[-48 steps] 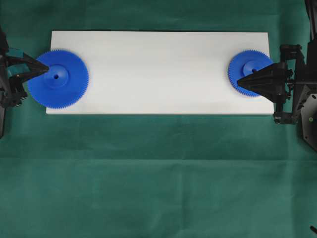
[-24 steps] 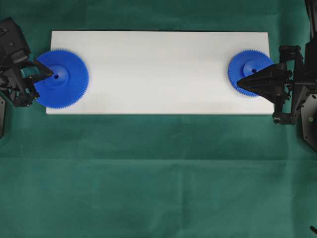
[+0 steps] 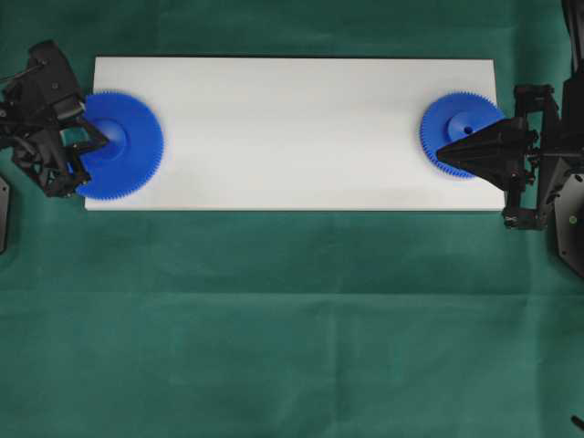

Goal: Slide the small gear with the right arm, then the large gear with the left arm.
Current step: 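Move the left gripper down into the large blue gear's hub, then slide the large gear right with the left gripper against the small gear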

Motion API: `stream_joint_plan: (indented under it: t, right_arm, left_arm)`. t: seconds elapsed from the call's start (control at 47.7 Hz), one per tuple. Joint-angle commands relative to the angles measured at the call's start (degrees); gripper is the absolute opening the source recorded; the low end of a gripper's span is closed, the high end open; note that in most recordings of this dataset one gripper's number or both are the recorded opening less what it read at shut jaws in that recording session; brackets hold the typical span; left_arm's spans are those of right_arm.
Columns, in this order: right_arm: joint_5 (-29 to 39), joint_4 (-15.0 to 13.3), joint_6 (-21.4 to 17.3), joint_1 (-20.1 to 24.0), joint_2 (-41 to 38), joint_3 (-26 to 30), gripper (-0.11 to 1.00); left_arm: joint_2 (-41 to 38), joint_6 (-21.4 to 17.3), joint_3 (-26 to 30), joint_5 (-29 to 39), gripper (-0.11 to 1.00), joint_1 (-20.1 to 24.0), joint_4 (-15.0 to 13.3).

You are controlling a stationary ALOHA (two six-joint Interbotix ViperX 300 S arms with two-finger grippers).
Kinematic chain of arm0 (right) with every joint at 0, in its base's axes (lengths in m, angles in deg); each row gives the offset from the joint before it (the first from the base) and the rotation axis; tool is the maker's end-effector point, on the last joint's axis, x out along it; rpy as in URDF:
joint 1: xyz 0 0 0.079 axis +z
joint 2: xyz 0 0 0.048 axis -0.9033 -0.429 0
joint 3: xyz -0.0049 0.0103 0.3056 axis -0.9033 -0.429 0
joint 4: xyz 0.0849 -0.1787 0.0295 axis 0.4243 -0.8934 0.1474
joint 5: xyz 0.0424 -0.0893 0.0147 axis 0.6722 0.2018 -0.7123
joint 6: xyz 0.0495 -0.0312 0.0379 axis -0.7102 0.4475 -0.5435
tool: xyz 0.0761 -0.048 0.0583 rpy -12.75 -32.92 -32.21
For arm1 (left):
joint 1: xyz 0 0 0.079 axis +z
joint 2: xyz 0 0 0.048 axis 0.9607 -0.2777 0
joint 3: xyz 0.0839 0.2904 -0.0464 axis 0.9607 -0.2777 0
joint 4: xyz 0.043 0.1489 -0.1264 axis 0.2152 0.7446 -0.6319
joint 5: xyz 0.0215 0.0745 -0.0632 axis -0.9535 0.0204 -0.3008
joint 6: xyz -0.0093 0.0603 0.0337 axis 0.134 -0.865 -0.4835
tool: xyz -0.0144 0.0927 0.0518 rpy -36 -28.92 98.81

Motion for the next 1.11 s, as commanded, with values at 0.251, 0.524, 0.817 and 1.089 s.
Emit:
stream_joint_plan:
  t: [0.251, 0.524, 0.817, 1.089]
  right_arm:
    - [-0.44, 0.18, -0.09, 0.18, -0.09, 0.26, 0.51]
    - [-0.53, 0.18, -0.09, 0.18, -0.09, 0.09, 0.51]
    - [-1.67, 0.18, -0.09, 0.18, -0.09, 0.09, 0.51]
    - [-2.11, 0.0, -0.09, 0.18, -0.09, 0.09, 0.51]
  left_arm:
    - [-4.83, -0.26, 2.46, -0.53, 0.0, 0.09, 0.09]
    - [-6.86, -0.26, 3.52, -0.53, 0.0, 0.09, 0.09]
    - [-13.01, -0.09, 9.4, -3.08, 0.0, -3.96, 0.09]
    - [-32.43, -0.26, 28.92, -4.31, 0.0, -7.91, 0.09]
